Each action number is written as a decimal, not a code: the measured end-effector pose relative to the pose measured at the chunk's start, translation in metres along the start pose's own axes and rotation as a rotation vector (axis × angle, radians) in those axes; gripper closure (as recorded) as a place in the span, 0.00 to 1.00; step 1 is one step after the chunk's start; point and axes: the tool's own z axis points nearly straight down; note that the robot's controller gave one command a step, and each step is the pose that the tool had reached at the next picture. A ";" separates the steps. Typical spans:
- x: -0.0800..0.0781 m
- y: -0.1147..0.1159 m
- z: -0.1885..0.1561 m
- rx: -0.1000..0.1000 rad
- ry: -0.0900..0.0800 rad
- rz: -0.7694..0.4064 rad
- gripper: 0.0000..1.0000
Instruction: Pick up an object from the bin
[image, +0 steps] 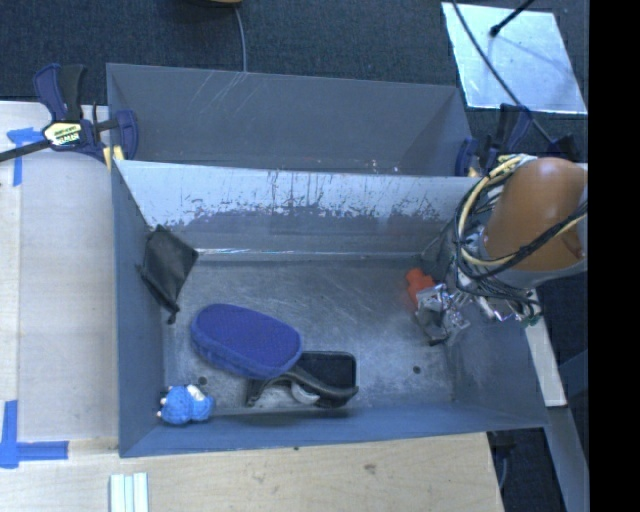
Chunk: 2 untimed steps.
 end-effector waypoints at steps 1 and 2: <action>0.037 0.013 0.000 0.000 0.001 -0.008 1.00; 0.033 0.015 0.000 -0.002 -0.006 -0.010 0.00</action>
Offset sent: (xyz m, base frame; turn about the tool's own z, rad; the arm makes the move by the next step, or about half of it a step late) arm -0.0384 -0.0029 -0.0001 -0.0105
